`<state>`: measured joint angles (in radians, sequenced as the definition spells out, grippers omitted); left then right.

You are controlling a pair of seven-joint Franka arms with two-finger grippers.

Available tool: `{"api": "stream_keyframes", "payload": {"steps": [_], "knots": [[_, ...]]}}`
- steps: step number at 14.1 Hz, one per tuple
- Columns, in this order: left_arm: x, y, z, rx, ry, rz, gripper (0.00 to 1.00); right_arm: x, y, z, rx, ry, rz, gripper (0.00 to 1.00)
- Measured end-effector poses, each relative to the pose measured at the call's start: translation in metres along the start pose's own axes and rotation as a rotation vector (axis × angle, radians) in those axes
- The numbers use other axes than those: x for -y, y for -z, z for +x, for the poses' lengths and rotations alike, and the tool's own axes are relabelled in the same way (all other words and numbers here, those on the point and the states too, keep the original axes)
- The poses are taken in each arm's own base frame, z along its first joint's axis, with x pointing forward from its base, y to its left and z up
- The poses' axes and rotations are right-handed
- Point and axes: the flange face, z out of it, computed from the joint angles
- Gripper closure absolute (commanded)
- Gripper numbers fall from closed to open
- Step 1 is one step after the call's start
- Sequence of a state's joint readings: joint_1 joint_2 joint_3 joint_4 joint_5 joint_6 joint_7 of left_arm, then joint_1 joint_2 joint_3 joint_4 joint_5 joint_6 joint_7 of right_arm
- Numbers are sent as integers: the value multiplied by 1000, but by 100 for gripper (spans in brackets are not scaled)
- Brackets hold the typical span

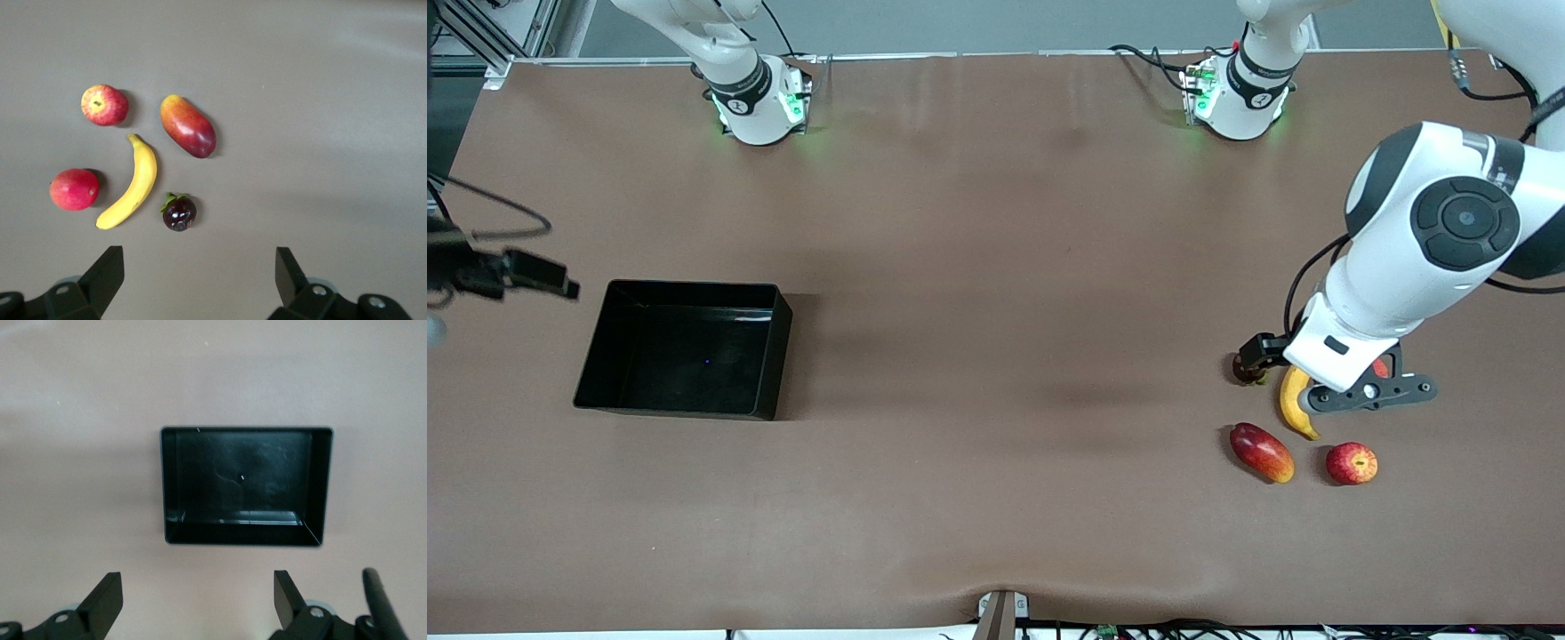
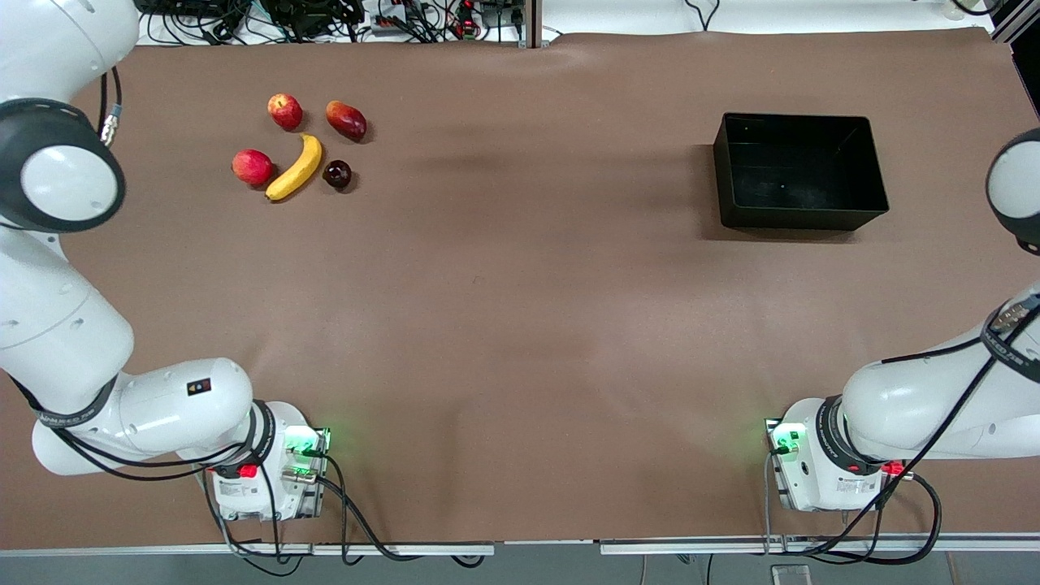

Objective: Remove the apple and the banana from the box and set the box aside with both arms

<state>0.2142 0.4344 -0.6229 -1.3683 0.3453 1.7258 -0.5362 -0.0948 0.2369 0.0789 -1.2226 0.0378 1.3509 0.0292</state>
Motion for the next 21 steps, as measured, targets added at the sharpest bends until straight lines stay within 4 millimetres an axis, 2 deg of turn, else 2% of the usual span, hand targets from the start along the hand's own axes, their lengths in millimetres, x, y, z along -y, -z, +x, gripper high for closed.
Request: {"api": "stream_keyframes", "payload": {"steps": [3, 5, 7, 9, 11, 13, 16, 21], "knots": [[18, 25, -3, -11, 29, -6, 0, 0, -1, -34, 1, -5, -38, 0], [32, 43, -11, -9, 35, -16, 0, 1, -14, -54, -13, -4, -49, 0], [51, 51, -21, 5, 36, -25, 0, 4, -25, -68, 0, 13, -55, 0], [76, 58, -34, 13, 26, -25, 0, 10, -24, -69, -25, 34, -57, 0], [94, 66, -53, 16, 6, -17, 0, 25, -9, -69, -77, 63, -60, 0], [102, 77, -78, 9, -5, -11, 0, 37, 12, -72, -120, 83, -62, 0], [110, 96, -105, -7, -32, -6, 0, 36, 13, -75, -99, 123, -65, 0], [116, 118, -115, -16, -41, -5, 0, 26, 13, -74, -96, 118, -64, 0]]}}
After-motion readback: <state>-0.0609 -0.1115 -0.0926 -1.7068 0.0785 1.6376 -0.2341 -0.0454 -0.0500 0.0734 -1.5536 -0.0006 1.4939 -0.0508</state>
